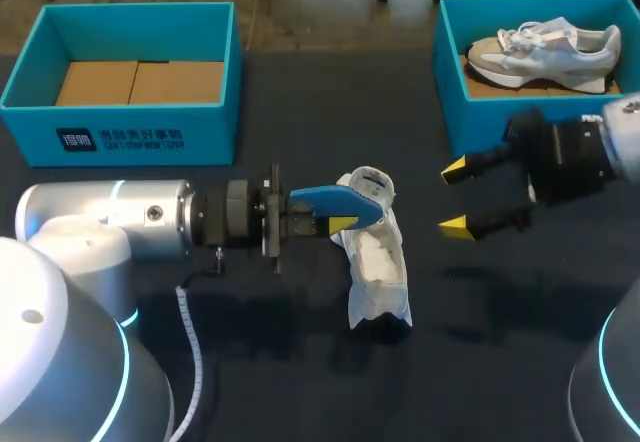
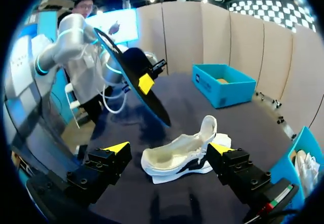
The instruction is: Take the shoe out of the shoebox, open the shoe tongue, remove and reinsert the insole, then place the shoe into the shoebox
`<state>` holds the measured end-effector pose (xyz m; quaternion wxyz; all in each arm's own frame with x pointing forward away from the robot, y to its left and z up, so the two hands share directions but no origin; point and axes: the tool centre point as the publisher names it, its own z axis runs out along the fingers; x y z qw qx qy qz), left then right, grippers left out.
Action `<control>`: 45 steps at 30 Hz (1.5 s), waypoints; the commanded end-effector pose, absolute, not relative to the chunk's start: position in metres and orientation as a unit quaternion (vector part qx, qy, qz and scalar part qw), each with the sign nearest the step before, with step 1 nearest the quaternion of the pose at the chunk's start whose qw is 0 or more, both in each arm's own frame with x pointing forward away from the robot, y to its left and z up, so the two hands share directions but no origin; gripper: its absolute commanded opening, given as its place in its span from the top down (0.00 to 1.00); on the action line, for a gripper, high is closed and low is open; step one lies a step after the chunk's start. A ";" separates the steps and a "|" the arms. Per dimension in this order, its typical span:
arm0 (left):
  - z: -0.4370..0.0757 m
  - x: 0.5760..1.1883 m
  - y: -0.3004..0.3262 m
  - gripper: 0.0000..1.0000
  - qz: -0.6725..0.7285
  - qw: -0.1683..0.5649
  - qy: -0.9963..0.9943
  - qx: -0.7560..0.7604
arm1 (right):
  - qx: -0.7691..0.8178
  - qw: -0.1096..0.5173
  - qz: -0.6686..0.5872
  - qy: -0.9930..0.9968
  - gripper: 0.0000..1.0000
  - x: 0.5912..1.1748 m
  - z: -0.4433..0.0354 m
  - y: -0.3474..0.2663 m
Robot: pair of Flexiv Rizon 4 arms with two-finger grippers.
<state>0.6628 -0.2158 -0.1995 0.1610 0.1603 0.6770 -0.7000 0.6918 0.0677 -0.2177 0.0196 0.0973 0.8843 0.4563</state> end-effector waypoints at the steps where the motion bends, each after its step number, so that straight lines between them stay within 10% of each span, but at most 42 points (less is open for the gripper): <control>1: -0.203 0.659 -0.221 1.00 -0.697 0.169 0.680 0.152 | 0.091 0.052 0.372 0.922 0.00 0.688 -0.210 0.074; 45: -0.252 0.666 -0.235 1.00 -0.669 0.185 0.710 0.118 | -0.111 0.089 0.277 0.950 0.00 0.714 -0.307 0.098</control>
